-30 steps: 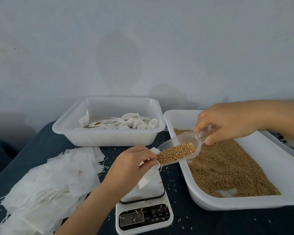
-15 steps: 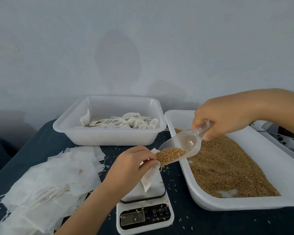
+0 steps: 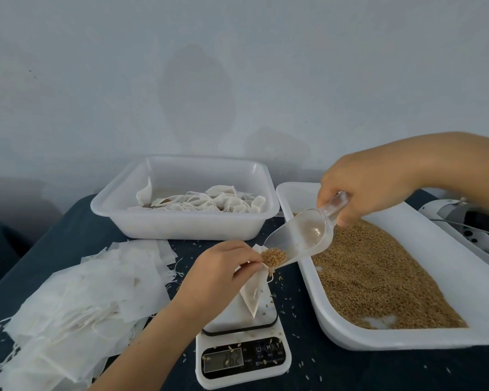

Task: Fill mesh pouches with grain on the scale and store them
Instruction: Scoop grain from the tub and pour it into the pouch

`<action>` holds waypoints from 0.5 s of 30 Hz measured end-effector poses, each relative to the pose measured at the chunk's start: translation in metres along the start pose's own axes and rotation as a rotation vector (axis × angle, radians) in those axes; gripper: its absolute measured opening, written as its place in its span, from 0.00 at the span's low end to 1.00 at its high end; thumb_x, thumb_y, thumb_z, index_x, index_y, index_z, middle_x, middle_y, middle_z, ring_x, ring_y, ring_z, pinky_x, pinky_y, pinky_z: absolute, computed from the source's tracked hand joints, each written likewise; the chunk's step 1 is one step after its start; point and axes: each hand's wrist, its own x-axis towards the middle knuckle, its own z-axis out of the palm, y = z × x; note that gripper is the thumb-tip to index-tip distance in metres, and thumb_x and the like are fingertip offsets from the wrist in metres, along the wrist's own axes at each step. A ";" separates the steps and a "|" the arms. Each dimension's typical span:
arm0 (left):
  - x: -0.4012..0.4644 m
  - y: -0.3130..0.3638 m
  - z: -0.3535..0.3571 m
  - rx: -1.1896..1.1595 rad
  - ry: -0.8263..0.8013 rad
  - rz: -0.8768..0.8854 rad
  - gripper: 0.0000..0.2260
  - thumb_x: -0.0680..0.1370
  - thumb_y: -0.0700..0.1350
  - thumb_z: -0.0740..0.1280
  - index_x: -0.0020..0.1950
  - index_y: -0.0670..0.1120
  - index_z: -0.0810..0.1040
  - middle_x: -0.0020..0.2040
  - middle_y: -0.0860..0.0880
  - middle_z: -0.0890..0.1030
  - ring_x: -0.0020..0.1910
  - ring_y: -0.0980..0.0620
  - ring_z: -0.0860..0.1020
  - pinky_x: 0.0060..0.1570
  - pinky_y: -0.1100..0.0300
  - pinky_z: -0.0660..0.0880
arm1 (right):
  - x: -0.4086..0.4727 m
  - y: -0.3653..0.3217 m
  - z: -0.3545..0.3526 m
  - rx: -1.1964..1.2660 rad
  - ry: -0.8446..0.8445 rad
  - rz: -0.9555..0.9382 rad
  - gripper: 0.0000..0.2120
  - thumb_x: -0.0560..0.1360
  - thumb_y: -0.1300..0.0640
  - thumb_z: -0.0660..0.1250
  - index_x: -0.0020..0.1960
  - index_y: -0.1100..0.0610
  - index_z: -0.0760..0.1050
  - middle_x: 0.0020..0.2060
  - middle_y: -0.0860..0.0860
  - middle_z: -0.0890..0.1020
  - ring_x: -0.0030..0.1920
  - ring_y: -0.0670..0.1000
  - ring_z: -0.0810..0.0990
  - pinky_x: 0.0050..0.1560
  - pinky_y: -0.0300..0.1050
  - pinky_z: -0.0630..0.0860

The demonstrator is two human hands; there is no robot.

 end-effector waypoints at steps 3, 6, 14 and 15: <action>0.001 0.000 0.000 -0.010 0.005 -0.011 0.03 0.75 0.43 0.69 0.45 0.46 0.83 0.42 0.56 0.81 0.40 0.64 0.74 0.42 0.75 0.67 | 0.002 0.000 -0.003 0.001 0.010 0.001 0.12 0.74 0.48 0.68 0.57 0.46 0.77 0.48 0.43 0.78 0.48 0.43 0.75 0.46 0.38 0.71; 0.002 0.000 0.000 -0.016 0.011 -0.022 0.04 0.75 0.44 0.69 0.46 0.46 0.83 0.42 0.56 0.81 0.39 0.63 0.74 0.42 0.75 0.67 | 0.002 0.003 -0.003 -0.004 0.012 0.010 0.13 0.74 0.48 0.68 0.58 0.46 0.77 0.50 0.44 0.79 0.49 0.44 0.76 0.47 0.37 0.70; 0.008 0.002 0.004 -0.033 0.019 -0.027 0.03 0.75 0.42 0.70 0.45 0.46 0.83 0.41 0.58 0.80 0.39 0.64 0.74 0.41 0.75 0.66 | -0.003 0.008 -0.006 -0.043 0.047 0.017 0.12 0.74 0.47 0.67 0.57 0.45 0.77 0.45 0.44 0.78 0.46 0.44 0.76 0.44 0.38 0.71; 0.008 0.002 0.004 -0.035 0.019 -0.027 0.02 0.75 0.42 0.70 0.45 0.46 0.83 0.41 0.58 0.79 0.39 0.65 0.74 0.41 0.76 0.66 | -0.002 0.008 -0.007 -0.056 0.048 0.019 0.12 0.74 0.47 0.67 0.57 0.46 0.77 0.46 0.44 0.78 0.46 0.44 0.76 0.44 0.38 0.71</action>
